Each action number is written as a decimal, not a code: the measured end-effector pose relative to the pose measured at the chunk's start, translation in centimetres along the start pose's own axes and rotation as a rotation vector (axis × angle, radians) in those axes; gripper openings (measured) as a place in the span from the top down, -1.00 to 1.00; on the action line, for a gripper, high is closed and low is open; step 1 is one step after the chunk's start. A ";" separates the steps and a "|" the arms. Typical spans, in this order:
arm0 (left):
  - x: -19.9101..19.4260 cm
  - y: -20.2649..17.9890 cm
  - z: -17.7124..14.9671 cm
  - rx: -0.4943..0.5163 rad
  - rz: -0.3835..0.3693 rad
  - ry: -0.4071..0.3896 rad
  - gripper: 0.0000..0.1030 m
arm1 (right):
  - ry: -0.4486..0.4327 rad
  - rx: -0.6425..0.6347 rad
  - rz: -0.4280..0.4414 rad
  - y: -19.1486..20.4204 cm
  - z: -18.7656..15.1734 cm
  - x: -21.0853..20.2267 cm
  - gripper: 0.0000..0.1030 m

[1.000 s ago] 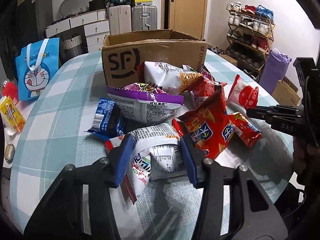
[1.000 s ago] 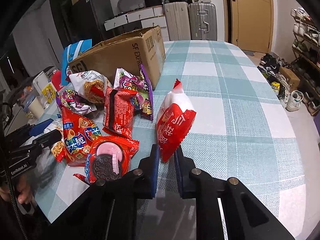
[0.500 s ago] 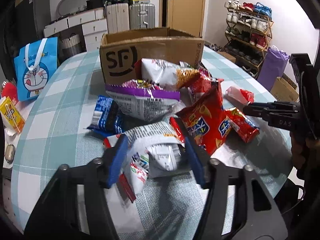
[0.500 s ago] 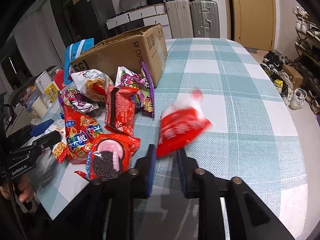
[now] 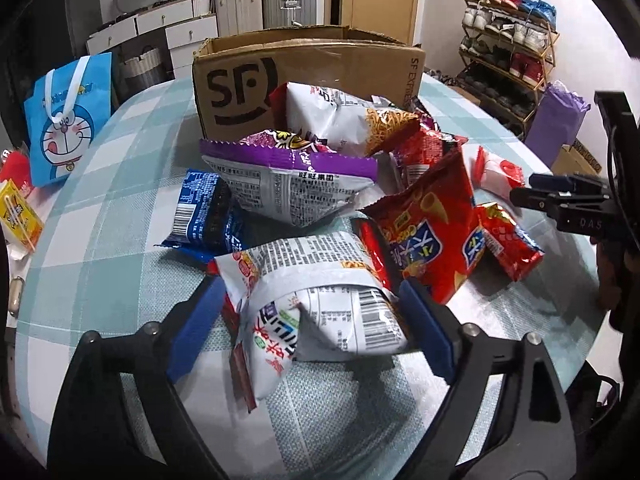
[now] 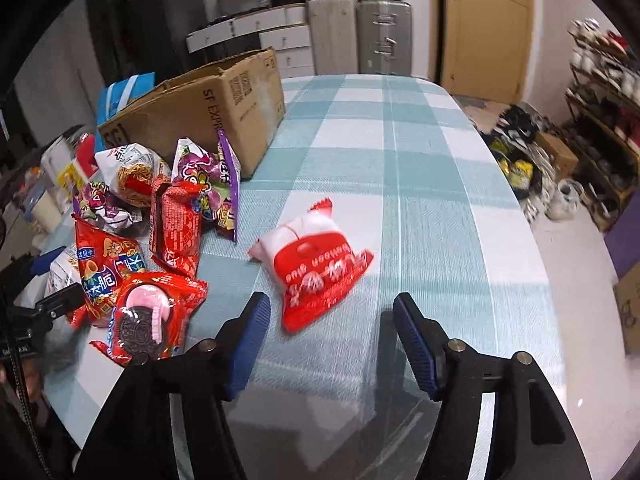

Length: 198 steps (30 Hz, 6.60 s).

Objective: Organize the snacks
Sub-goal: 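Lift the balloon glue pack with the right gripper while the left gripper grasps the white chip bag, then carry both held bags over the cardboard box with both grippers, then open both grippers to drop the bags into the box, then grasp the red Oreo pack with the right gripper while the left grasps the purple candy bag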

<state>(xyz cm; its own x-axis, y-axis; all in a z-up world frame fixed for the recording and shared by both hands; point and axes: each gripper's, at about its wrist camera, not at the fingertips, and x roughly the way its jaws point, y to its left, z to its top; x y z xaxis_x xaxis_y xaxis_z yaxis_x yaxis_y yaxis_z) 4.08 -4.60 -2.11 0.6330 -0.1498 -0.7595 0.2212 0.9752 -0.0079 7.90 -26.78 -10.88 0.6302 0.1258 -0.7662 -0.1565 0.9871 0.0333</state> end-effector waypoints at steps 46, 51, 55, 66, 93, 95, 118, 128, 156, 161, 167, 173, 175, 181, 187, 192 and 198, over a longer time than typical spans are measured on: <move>-10.4 2.3 6.6 -0.023 0.113 -0.351 -0.04 | -0.277 -0.104 0.167 5.4 4.4 -7.1 0.09; -10.3 3.2 9.4 -0.040 0.133 -0.373 -0.04 | -0.292 -0.107 0.190 6.5 6.1 -7.2 0.09; -9.5 3.9 11.6 -0.052 0.154 -0.377 -0.04 | -0.298 -0.108 0.210 7.2 7.5 -7.0 0.09; -6.7 5.8 17.8 -0.066 0.178 -0.383 -0.04 | -0.296 -0.128 0.249 9.3 12.5 -4.8 0.09; 4.0 6.1 23.2 -0.054 0.169 -0.277 -0.05 | -0.215 -0.127 0.272 10.4 17.7 2.5 0.08; 4.6 6.0 23.2 -0.049 0.168 -0.270 -0.05 | -0.209 -0.128 0.269 10.5 17.9 2.9 0.08; -2.8 5.1 15.4 -0.038 0.176 -0.261 -0.77 | -0.300 -0.089 0.268 9.1 14.0 -3.8 -0.99; -5.7 5.6 9.9 -0.052 0.192 -0.261 -0.99 | -0.273 -0.104 0.231 9.1 9.6 -5.6 -0.99; -3.5 4.7 6.1 -0.039 0.061 -0.149 -0.99 | -0.029 -0.106 0.140 8.3 1.7 -2.1 -0.99; -2.7 4.5 5.9 -0.037 0.061 -0.128 -0.99 | 0.037 -0.128 0.132 8.3 1.1 -0.8 -0.99; -2.2 4.9 5.9 -0.050 0.058 -0.114 -0.98 | 0.094 -0.129 0.169 8.3 0.6 0.4 -0.93; -2.0 4.9 5.8 -0.050 0.057 -0.113 -0.99 | 0.131 -0.135 0.215 8.4 0.4 0.9 -0.44; -2.0 4.9 5.8 -0.049 0.060 -0.111 -0.98 | 0.137 -0.140 0.220 8.6 0.2 0.9 -0.21; -2.1 5.0 5.8 -0.046 0.052 -0.111 -0.98 | 0.101 -0.151 0.224 8.3 0.2 -0.1 0.14; -1.8 4.2 5.6 -0.024 0.022 -0.103 -0.98 | 0.009 -0.117 0.224 7.2 1.2 -1.9 0.14; -2.0 3.1 5.4 0.022 -0.035 -0.126 -0.89 | -0.021 -0.090 0.230 6.8 1.5 -2.5 0.14; -1.3 2.6 5.4 0.029 -0.092 -0.095 -0.48 | -0.021 -0.095 0.232 6.9 1.7 -2.3 0.14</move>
<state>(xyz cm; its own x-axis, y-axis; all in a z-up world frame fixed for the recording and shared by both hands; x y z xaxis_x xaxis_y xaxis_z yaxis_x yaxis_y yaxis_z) 7.86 -2.72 2.34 0.6757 -0.2546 -0.6918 0.3023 0.9516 -0.0549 6.61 -20.13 -7.79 0.5845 0.3506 -0.7318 -0.3687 0.9181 0.1454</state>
